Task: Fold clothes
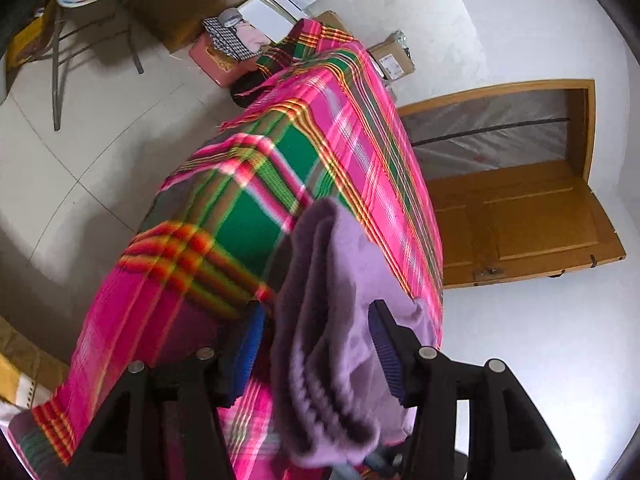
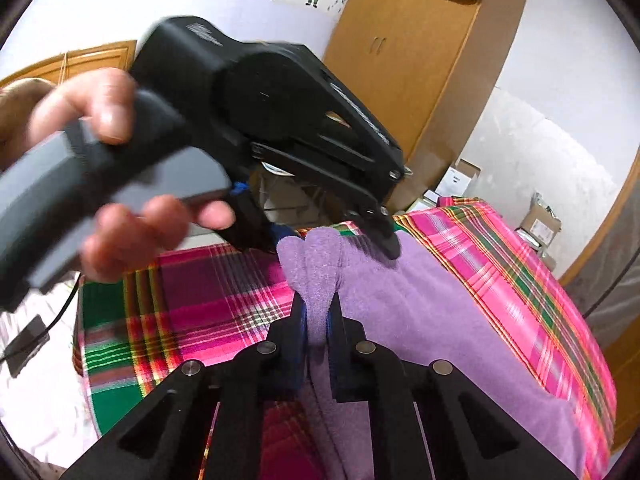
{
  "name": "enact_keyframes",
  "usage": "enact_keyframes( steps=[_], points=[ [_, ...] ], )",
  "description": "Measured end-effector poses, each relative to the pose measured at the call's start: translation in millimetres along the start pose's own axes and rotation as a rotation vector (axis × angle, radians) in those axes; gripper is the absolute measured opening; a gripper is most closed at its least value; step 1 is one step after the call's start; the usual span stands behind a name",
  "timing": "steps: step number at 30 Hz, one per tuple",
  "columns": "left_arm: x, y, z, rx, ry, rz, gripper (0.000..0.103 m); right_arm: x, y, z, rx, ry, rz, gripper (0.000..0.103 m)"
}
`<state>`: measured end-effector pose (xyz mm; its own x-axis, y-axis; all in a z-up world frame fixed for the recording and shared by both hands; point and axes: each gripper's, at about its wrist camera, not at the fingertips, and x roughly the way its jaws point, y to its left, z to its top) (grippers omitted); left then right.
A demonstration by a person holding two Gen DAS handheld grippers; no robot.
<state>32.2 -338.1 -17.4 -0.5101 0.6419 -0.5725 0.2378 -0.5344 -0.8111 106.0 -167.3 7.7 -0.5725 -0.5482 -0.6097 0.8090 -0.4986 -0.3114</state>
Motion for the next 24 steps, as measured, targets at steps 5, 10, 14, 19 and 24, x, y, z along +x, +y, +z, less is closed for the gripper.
enact_keyframes(
  steps=[5,10,14,19,24],
  points=[
    [20,-7,19,0.016,0.033,-0.006,0.032,-3,-7,-1,0.027,-0.006,0.027,0.009],
    [25,-4,33,0.020,0.033,-0.004,0.017,3,-11,2,0.047,0.007,0.034,0.009],
    [21,-1,37,0.041,0.013,0.004,0.016,15,-12,8,0.072,0.037,0.058,0.009],
    [16,2,43,0.066,-0.011,0.015,0.014,24,2,12,0.063,0.077,0.065,0.008],
    [17,1,43,0.070,-0.003,0.014,0.014,39,-4,12,0.076,0.111,0.088,0.008]
  ],
)
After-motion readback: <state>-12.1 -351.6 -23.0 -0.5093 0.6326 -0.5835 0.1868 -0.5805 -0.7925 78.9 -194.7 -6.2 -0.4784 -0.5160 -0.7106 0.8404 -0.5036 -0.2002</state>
